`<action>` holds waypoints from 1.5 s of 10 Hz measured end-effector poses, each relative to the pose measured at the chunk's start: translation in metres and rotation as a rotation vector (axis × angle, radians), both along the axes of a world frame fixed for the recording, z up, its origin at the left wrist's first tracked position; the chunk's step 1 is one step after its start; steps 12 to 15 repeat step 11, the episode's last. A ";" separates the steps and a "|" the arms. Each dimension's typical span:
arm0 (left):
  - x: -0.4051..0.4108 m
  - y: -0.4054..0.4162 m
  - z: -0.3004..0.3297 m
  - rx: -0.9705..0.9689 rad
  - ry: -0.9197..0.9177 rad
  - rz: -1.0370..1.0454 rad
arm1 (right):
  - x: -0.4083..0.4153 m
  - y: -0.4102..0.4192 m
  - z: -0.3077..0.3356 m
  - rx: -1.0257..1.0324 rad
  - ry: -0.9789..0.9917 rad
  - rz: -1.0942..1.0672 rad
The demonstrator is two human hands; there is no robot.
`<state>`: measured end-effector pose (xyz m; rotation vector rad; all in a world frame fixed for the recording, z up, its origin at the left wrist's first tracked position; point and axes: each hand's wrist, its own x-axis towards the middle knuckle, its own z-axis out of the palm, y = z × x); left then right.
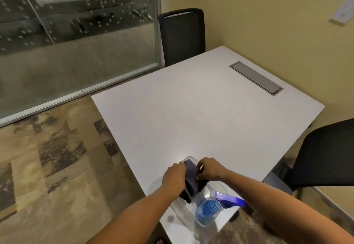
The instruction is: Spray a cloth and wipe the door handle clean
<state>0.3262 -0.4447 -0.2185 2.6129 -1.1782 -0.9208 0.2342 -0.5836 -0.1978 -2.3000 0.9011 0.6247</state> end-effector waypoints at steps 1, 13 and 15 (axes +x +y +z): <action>-0.011 0.000 -0.010 0.013 0.014 0.036 | 0.008 0.004 -0.012 -0.038 0.057 0.079; -0.044 0.022 0.049 -0.127 -0.101 0.151 | -0.021 -0.024 0.064 -0.152 -0.143 0.552; -0.044 0.022 0.049 -0.127 -0.101 0.151 | -0.021 -0.024 0.064 -0.152 -0.143 0.552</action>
